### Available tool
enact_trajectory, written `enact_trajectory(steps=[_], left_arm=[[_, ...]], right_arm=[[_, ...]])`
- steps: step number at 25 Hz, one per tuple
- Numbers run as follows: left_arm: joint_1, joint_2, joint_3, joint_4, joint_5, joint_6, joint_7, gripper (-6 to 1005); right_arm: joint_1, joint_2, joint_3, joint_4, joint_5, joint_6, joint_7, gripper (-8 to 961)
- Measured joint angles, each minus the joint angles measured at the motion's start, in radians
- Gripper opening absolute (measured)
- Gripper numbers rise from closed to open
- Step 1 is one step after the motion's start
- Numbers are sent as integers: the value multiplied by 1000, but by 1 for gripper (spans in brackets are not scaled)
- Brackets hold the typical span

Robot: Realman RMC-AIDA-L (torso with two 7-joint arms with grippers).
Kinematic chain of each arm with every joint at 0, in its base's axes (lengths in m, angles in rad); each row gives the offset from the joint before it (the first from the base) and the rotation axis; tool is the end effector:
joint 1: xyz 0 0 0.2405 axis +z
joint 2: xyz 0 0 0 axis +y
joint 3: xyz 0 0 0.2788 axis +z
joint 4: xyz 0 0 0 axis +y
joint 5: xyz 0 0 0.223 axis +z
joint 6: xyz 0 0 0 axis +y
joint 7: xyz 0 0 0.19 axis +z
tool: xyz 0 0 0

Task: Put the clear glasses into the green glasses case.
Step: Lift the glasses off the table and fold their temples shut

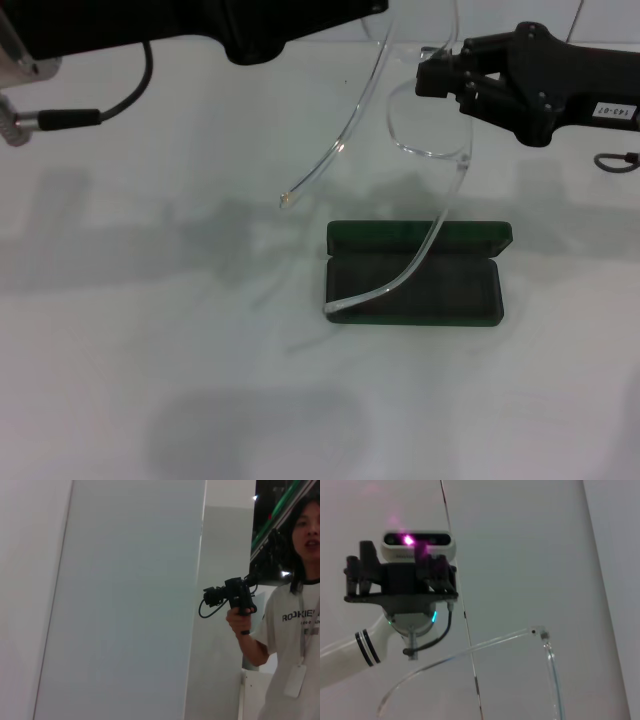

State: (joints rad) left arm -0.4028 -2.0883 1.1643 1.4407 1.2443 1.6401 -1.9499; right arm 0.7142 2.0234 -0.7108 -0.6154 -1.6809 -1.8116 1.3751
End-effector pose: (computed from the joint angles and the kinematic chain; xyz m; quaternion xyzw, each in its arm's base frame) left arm -0.0547 0.3161 0.0498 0.8932 0.0577 0.4459 0.0068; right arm 0.1502 0.3884 0.0010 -0.9088 0.0691 0.4093 0.0428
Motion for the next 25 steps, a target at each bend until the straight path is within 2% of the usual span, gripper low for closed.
enact_trajectory(steps=[12, 25], left_arm=[[-7, 2, -6, -57, 4, 2, 31, 262], [-37, 6, -5, -130, 8, 36, 43, 225]], right_arm=[[-8, -1, -87, 7, 128, -13, -43, 93], [-12, -3, -92, 8, 169, -25, -60, 93]])
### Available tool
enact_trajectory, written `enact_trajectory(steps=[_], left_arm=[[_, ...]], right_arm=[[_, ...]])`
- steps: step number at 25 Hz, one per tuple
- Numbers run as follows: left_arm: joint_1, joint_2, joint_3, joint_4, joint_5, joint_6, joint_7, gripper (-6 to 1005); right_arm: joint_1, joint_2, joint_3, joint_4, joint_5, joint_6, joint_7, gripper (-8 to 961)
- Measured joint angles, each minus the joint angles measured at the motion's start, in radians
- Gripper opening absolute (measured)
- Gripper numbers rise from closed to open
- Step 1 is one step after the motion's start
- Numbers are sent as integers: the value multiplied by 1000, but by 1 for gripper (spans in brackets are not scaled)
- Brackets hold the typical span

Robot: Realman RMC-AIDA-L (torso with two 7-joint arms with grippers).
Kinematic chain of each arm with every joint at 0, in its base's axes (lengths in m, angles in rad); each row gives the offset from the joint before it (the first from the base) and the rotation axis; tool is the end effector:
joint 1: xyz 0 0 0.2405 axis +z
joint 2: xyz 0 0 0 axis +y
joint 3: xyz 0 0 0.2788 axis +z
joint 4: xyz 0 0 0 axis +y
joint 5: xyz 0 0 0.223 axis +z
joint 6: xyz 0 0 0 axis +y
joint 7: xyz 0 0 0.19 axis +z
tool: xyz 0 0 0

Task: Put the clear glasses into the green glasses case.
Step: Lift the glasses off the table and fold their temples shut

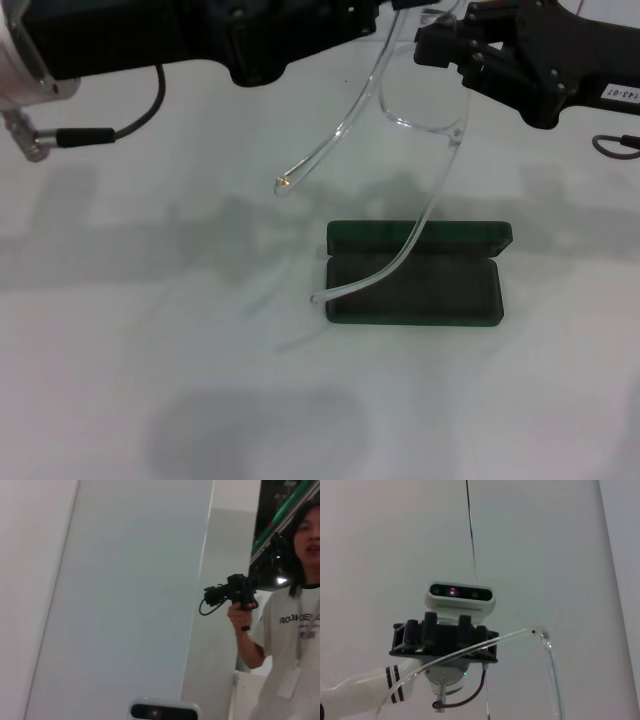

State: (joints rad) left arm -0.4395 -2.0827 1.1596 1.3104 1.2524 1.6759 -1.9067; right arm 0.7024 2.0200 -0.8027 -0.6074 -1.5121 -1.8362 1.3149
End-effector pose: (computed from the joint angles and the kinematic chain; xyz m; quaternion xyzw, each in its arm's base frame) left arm -0.0677 0.3253 0.0366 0.8915 0.0780 0.4455 0.0276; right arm 0.1342 0.3816 0.0091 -0.8888 0.0250 0.4558 0.0409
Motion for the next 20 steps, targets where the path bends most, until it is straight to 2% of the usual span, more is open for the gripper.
enact_trajectory(steps=[7, 9, 20], left_arm=[[-32, 2, -4, -74, 0, 15, 21, 205], [-33, 2, -3, -81, 0, 15, 28, 76], [-33, -1, -1, -129, 1, 34, 77, 68]], right_arm=[[5, 2, -10, 0, 2, 0, 0, 93], [6, 3, -13, 1, 3, 0, 0, 93], [9, 3, -57, 2, 52, -10, 0, 93]])
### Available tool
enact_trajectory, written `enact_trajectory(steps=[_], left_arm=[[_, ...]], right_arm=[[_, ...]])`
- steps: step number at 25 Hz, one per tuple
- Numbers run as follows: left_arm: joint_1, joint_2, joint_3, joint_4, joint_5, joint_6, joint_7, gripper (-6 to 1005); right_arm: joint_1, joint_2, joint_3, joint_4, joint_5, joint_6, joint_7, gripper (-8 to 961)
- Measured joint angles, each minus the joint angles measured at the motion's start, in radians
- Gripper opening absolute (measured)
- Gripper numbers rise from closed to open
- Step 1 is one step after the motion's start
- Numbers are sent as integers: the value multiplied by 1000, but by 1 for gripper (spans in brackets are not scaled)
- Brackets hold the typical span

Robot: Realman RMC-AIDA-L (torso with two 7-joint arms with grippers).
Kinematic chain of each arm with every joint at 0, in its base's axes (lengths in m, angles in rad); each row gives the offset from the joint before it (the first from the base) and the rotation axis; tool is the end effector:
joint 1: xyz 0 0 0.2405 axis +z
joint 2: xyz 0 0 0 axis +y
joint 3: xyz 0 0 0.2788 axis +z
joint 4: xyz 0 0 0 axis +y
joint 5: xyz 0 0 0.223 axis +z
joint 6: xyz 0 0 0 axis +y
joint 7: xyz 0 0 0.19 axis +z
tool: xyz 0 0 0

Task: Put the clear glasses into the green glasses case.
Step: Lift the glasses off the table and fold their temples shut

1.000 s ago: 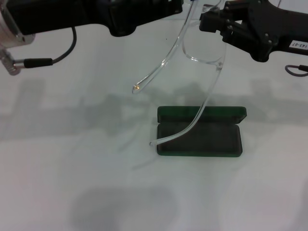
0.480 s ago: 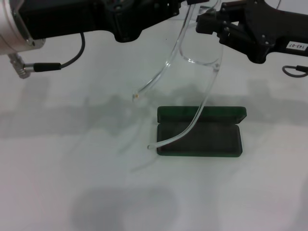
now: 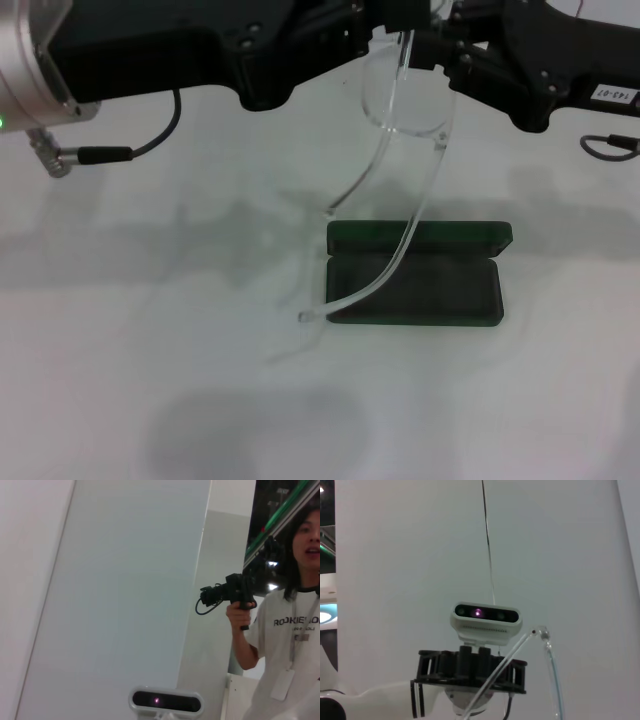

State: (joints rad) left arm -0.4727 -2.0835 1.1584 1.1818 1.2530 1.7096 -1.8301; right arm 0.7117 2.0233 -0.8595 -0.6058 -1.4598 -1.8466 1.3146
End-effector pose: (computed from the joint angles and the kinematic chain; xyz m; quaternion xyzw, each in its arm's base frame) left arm -0.0784 0.3308 0.0225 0.8873 0.0839 0.4515 0.0432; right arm 0.1231 0.3770 0.0053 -0.8850 0.0132 0.4650 0.0199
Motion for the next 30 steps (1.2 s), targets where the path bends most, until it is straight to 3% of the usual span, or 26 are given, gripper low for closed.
enact_trajectory(steps=[30], left_arm=[[0, -5, 0, -62, -37, 4, 108, 70]], right_arm=[[19, 2, -32, 46, 13, 23, -24, 92]])
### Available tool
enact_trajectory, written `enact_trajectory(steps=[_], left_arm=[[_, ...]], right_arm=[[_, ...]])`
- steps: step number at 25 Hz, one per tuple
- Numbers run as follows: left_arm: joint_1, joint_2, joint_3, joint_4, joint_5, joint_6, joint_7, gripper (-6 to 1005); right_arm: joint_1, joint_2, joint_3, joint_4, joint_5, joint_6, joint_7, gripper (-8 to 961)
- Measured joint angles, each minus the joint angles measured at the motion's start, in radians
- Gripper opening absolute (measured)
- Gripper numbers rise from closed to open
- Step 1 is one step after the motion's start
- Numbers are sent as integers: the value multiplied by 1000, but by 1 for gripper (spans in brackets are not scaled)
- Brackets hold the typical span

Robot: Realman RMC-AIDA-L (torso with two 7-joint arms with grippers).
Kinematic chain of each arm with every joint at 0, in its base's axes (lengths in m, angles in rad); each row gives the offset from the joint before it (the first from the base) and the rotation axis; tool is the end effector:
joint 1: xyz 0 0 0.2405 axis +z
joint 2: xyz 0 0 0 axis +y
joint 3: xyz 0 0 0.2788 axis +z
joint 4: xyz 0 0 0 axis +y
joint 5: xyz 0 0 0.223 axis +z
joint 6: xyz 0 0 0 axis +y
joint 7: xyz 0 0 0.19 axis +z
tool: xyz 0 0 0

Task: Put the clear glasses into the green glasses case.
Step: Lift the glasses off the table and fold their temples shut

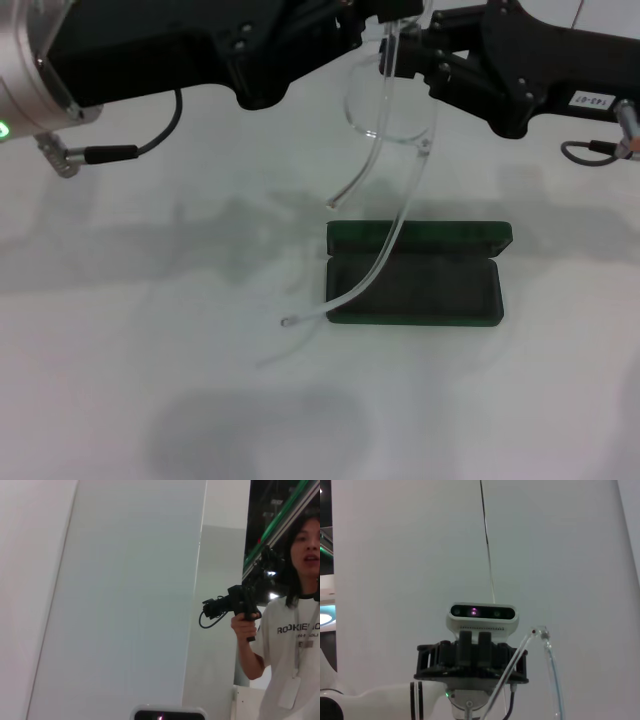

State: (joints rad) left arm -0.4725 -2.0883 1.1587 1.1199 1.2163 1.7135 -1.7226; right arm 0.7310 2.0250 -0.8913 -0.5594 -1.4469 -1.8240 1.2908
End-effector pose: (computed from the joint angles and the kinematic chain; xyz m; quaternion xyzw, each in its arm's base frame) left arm -0.0837 0.3329 0.0202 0.8775 0.0627 0.4746 0.0269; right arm 0.1197 0.3788 -0.0059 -0.8853 0.0189 0.4644 0.0133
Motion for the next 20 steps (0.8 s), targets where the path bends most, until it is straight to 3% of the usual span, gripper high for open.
enact_trajectory(steps=[20], left_arm=[[-2, 1, -5, -51, 5, -15, 59, 71]], right_arm=[[28, 3, -14, 19, 15, -7, -4, 92]])
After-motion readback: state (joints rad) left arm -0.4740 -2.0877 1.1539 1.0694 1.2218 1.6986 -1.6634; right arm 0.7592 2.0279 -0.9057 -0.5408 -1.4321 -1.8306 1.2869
